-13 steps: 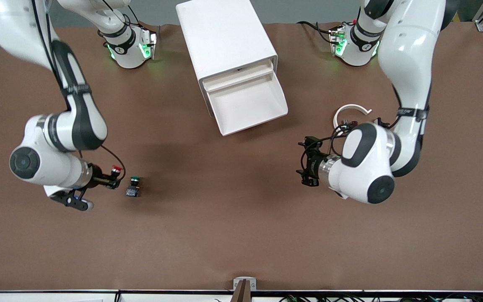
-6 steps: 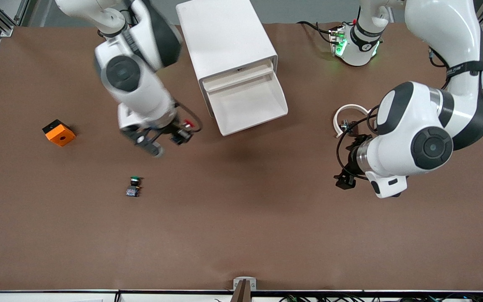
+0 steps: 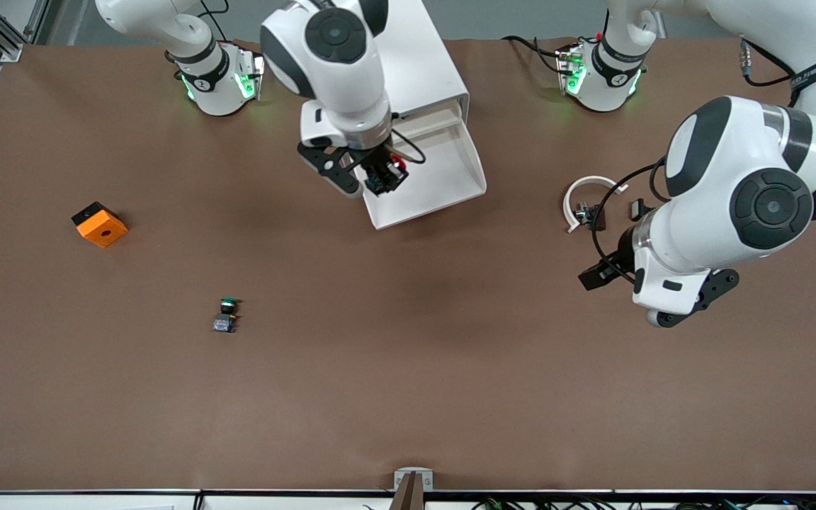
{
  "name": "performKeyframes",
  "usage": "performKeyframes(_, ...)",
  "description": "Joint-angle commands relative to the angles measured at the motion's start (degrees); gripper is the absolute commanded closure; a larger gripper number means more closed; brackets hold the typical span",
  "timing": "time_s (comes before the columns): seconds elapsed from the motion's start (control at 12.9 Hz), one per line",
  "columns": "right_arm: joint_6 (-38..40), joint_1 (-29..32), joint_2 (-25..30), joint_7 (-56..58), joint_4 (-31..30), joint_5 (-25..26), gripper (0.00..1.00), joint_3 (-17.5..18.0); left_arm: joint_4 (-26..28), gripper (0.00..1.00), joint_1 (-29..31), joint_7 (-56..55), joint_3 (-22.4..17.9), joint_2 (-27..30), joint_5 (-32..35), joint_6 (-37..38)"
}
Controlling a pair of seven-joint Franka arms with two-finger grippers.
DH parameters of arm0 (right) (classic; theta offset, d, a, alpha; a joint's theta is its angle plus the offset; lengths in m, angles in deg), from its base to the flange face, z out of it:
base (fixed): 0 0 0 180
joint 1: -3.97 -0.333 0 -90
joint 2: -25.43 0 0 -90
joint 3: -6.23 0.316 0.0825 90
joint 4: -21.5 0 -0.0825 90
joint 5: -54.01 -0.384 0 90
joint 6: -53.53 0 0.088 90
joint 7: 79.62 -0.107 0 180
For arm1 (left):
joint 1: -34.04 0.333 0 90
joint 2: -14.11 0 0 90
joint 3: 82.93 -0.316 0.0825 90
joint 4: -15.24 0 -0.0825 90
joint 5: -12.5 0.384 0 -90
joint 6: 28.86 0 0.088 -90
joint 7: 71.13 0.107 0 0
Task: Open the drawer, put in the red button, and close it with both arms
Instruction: 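Carry the red button into the open drawer and open the right gripper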
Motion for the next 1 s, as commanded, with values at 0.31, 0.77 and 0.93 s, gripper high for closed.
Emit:
performKeyframes(0.31, -4.1, -6.3, -6.0, -8.2, -0.2, 1.4, 1.00, -0.8, 25.1, 0.00, 0.0, 11.0, 3.3, 12.1, 0.4, -18.9)
performKeyframes(0.77, -7.5, -9.7, -10.3, -8.7, -0.1, 0.7, 1.00, -0.8, 32.7, 0.00, -1.0, 6.6, 8.4, 11.1, -3.9, -28.3)
performKeyframes(0.93, -9.1, -10.3, -11.8, -10.3, -0.1, 0.8, 1.00, -0.8, 33.1, 0.00, -1.6, 5.2, 10.2, 9.9, -3.9, -29.2)
